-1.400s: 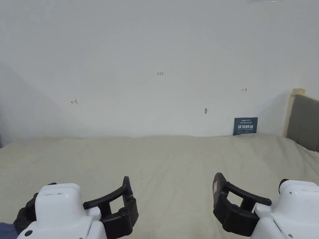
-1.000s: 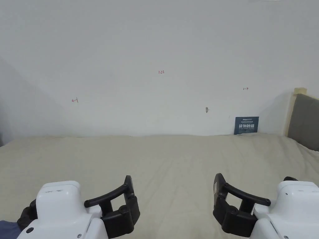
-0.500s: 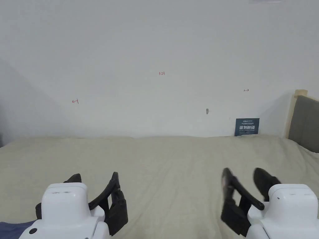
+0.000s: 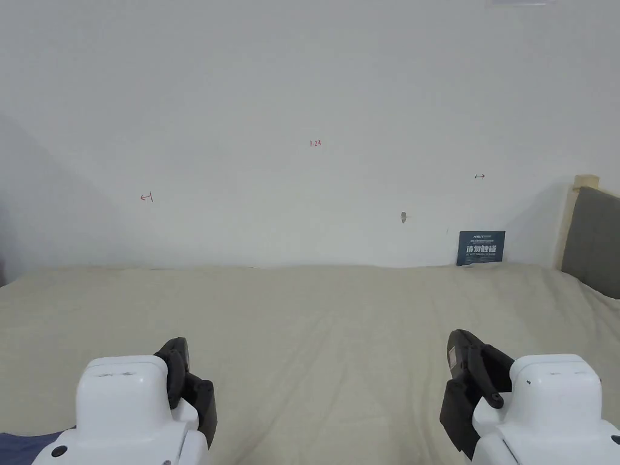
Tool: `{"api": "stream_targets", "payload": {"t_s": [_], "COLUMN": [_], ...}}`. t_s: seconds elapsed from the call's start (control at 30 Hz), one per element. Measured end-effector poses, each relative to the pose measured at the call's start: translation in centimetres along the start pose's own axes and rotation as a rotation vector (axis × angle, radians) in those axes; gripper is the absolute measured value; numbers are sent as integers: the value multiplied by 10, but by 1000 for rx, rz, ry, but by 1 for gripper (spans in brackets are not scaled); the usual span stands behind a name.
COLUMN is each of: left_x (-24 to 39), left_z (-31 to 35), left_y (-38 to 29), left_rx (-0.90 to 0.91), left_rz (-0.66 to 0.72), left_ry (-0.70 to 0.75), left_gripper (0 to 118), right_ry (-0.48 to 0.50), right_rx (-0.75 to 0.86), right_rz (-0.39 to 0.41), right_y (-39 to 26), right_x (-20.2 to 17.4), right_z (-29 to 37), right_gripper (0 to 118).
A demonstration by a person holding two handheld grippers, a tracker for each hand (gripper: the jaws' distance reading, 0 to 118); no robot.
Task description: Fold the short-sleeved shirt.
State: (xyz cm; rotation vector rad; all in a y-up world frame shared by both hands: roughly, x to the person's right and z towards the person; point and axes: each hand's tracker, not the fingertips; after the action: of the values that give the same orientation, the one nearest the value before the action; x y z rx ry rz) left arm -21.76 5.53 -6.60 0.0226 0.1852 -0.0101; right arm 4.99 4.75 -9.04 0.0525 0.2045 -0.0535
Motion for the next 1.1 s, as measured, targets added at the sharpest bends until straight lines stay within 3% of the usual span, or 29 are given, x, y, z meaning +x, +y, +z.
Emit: {"api": "stream_targets", "payload": {"t_s": [0.33, 0.63, 1.1], "left_x": [5, -11, -99], "left_z": [-1, 6, 54], "left_y": [0, 7, 15], "left_rx": [-18, -12, -33], "left_rz": [-38, -47, -44], "left_ry": [-7, 49, 350], "left_gripper": [0, 0, 0], "right_ry": [10, 82, 423], "right_rx": [-5, -6, -46], "right_rz": [14, -2, -46], "right_y": [0, 3, -5], "right_x": [-5, -20, -109], "right_z": [-2, -12, -40], "right_gripper": [2, 2, 2]}}
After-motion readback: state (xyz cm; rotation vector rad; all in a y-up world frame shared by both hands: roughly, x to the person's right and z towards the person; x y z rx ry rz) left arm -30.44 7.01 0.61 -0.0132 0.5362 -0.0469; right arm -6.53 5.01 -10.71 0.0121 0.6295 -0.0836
